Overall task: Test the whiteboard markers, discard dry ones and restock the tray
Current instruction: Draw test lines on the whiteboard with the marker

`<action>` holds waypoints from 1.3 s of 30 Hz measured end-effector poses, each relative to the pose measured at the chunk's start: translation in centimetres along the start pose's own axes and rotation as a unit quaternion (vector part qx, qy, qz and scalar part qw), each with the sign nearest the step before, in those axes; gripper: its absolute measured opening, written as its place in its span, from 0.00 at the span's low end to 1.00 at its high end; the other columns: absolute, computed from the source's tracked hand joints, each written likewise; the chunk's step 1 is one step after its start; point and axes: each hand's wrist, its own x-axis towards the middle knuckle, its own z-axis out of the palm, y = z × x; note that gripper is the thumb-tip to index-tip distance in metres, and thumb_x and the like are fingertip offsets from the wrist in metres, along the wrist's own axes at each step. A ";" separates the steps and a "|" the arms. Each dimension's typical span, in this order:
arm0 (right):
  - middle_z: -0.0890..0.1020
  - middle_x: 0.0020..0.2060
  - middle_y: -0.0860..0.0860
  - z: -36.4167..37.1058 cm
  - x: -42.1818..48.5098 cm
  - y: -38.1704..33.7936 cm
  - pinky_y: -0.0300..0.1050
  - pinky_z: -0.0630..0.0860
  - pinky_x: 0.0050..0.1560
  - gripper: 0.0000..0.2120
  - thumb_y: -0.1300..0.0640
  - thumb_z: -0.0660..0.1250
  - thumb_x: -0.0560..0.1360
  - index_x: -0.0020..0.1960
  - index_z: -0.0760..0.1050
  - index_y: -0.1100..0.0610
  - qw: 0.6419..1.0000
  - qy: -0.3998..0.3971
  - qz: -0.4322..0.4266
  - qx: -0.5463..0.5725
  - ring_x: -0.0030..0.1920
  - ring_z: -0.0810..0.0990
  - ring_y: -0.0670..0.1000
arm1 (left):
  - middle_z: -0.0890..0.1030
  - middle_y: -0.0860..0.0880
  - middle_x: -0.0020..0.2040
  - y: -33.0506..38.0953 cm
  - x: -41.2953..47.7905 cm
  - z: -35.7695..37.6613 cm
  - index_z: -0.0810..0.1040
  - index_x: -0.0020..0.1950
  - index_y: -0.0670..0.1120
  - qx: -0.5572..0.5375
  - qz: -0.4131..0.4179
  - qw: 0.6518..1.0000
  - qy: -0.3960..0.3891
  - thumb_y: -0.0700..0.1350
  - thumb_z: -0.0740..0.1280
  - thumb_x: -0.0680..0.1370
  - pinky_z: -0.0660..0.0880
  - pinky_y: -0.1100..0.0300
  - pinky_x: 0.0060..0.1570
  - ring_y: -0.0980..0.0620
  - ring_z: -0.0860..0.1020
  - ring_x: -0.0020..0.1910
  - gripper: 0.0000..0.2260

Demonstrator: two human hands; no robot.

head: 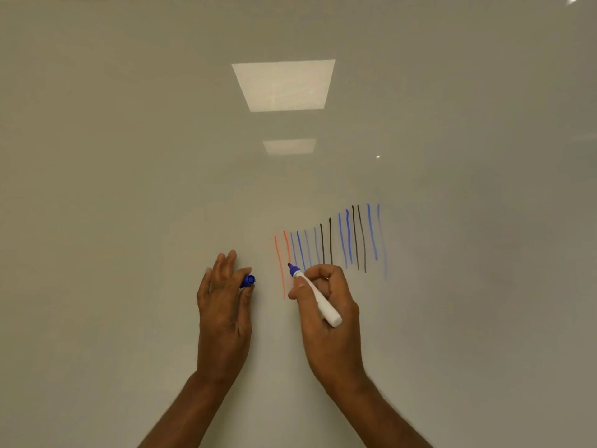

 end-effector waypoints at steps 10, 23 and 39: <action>0.80 0.50 0.45 2.6 2.9 2.0 0.44 0.80 0.50 0.13 0.47 0.65 0.78 0.61 0.75 0.50 0.989 -0.025 -0.103 -0.107 0.50 0.80 0.47 | 0.72 0.42 0.75 -1.8 0.2 1.5 0.77 0.69 0.39 0.035 0.067 0.996 0.046 0.43 0.61 0.83 0.57 0.44 0.79 0.46 0.64 0.79 0.16; 0.75 0.46 0.35 2.2 0.3 5.1 0.38 0.81 0.47 0.14 0.32 0.56 0.76 0.61 0.66 0.28 0.974 0.005 -0.152 -0.166 0.44 0.80 0.45 | 0.72 0.43 0.75 -2.0 0.3 1.7 0.78 0.68 0.38 0.045 0.069 0.995 0.055 0.45 0.60 0.84 0.56 0.48 0.80 0.47 0.64 0.79 0.17; 0.77 0.50 0.40 2.9 2.0 2.7 0.37 0.78 0.48 0.22 0.32 0.56 0.76 0.64 0.68 0.42 0.971 -0.014 -0.154 -0.181 0.48 0.79 0.45 | 0.72 0.42 0.75 -1.9 0.3 1.7 0.78 0.68 0.39 0.050 0.070 0.995 0.059 0.48 0.58 0.86 0.56 0.49 0.80 0.47 0.64 0.80 0.18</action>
